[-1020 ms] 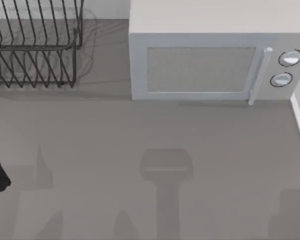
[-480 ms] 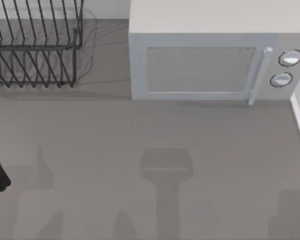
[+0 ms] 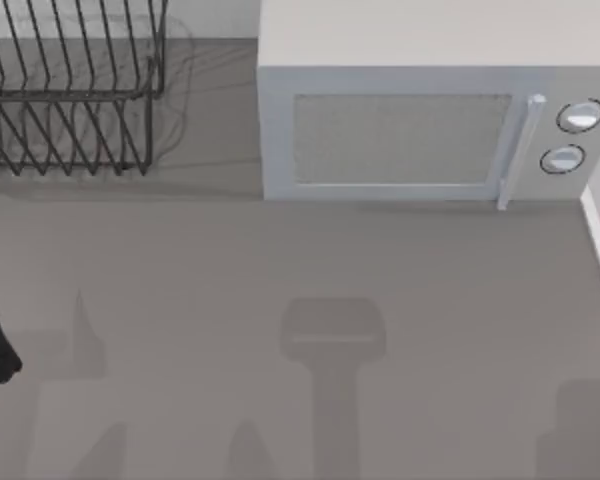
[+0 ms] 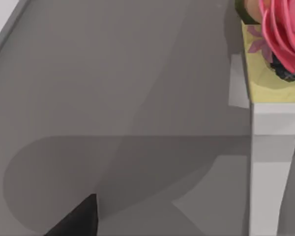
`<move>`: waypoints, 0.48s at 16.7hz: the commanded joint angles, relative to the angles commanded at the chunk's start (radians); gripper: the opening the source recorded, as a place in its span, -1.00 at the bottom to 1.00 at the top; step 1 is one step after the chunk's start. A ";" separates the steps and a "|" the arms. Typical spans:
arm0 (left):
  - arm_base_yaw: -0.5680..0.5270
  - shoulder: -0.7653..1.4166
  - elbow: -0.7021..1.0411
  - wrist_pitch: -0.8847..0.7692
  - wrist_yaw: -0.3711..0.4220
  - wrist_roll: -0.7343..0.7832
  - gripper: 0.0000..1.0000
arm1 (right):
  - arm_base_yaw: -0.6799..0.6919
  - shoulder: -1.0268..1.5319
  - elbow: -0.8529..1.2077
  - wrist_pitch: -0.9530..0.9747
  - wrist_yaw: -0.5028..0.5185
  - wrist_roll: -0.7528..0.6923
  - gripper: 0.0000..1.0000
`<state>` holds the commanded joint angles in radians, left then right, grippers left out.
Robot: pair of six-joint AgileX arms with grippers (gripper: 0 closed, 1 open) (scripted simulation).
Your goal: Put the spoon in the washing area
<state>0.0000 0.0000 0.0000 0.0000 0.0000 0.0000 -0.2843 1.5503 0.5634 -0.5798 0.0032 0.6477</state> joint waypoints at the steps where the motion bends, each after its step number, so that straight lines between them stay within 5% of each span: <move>1: 0.000 0.000 0.000 0.000 0.000 0.000 1.00 | 0.000 0.000 0.000 0.000 0.000 0.000 -0.66; 3: 0.000 0.000 0.000 0.000 0.000 0.000 1.00 | 0.000 0.000 0.000 0.000 0.000 0.000 -0.96; 8: 0.000 0.000 0.000 0.000 0.000 0.000 1.00 | 0.000 0.000 0.000 0.000 0.000 0.000 -1.00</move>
<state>0.0000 0.0000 0.0000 0.0000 0.0000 0.0000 -0.2843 1.5503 0.5634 -0.5798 0.0032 0.6477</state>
